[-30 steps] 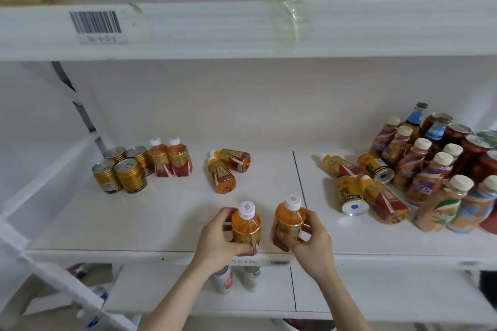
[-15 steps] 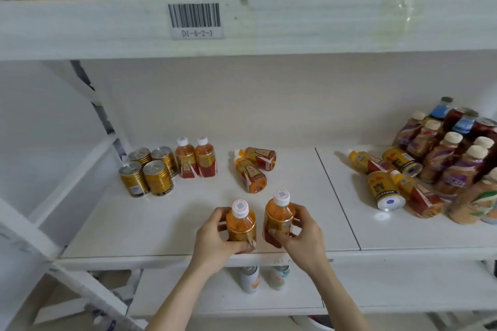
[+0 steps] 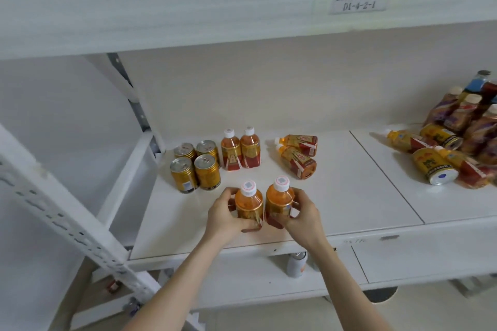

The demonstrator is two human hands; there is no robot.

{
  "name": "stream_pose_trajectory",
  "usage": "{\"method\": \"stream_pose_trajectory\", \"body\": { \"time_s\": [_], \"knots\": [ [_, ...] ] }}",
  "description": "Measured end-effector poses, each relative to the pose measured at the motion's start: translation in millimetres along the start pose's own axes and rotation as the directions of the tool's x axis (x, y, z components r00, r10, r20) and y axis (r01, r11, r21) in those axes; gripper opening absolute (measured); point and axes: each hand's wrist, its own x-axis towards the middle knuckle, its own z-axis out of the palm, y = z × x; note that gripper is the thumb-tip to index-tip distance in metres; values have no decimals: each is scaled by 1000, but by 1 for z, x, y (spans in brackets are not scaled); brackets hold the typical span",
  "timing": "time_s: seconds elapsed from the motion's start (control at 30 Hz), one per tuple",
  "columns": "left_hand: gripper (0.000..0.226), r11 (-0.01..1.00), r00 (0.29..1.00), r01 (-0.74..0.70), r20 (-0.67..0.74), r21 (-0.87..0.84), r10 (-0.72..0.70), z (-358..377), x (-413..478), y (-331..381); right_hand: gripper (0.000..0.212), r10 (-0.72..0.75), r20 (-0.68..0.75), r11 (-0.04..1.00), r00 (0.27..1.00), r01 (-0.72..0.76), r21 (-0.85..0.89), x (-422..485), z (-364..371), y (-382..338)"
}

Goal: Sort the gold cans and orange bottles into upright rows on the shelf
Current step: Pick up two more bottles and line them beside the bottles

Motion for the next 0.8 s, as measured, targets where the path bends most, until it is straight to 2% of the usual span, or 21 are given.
{"method": "stream_pose_trajectory", "body": {
  "time_s": [0.13, 0.3, 0.53, 0.8],
  "knots": [
    [80, 999, 999, 45, -7, -6, -45, -14, 18, -10, 50, 16, 21, 1000, 1000, -16, -26, 17, 26, -2],
    [78, 995, 996, 84, -14, -52, -85, -18, 46, -18, 55, 66, 74, 997, 995, -63, -51, 46, 43, 2],
    [80, 997, 1000, 7, -14, -72, -9, -13, 85, -26, 51, 87, 111, 996, 990, -84, -32, 90, 53, 4],
    [64, 997, 985, -59, -157, 58, 67, 0, 117, -30, 53, 127, 126, 991, 984, -122, -50, 133, 53, 9]
  ]
}}
